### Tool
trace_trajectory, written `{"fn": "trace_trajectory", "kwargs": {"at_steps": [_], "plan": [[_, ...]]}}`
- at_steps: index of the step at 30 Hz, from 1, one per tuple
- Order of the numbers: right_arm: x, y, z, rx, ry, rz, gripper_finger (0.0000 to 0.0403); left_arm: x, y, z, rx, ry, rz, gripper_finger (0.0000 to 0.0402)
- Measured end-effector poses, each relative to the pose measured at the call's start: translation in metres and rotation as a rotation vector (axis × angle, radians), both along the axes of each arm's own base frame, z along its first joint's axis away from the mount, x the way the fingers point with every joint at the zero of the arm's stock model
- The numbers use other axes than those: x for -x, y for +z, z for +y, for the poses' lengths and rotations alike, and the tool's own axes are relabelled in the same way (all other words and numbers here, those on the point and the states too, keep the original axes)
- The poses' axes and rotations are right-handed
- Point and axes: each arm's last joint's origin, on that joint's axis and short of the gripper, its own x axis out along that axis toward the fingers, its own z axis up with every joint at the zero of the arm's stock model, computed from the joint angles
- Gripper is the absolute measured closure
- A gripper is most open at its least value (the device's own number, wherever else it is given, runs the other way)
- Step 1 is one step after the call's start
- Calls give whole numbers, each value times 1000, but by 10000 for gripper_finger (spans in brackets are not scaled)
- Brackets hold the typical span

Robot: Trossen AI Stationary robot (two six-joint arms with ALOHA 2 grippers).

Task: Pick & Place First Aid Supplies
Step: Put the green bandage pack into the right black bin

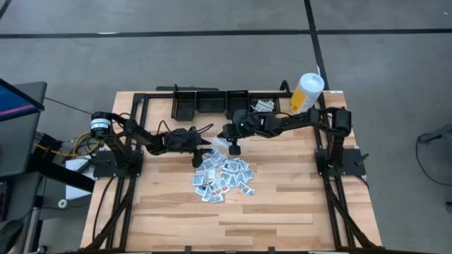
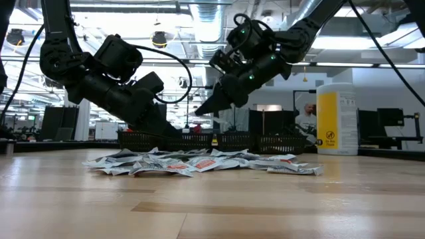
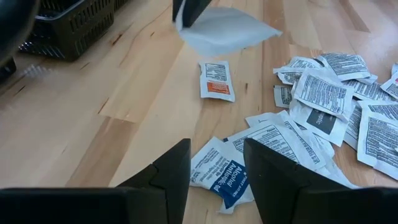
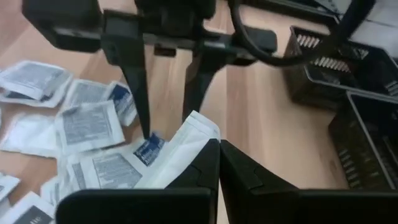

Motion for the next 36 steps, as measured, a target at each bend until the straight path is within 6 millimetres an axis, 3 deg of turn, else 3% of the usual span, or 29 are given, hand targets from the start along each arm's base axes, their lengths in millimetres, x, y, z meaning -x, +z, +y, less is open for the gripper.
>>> {"fn": "trace_trajectory", "kwargs": {"at_steps": [7, 12, 18, 22, 28, 33, 36], "plan": [[5, -4, -10, 137, -236, 78, 402, 0, 0, 0, 0, -2, 0, 253], [12, -1, -27, 231, -490, 106, 402, 0, 0, 0, 0, -2, 0, 253], [28, 6, -52, 233, -631, 147, 403, 0, 0, -1, 1, -3, 0, 253], [50, 15, -66, 202, -707, 126, 403, 0, 0, -1, 10, -22, -2, 253], [94, 31, -70, 205, -788, -38, 403, 0, 0, -1, 8, -24, -1, 253], [132, 15, -79, 228, -896, -108, 403, 0, 0, -1, 7, -25, -2, 253], [145, 6, -89, 247, -979, -130, 403, 0, 1, -1, 5, -23, -10, 253]]}}
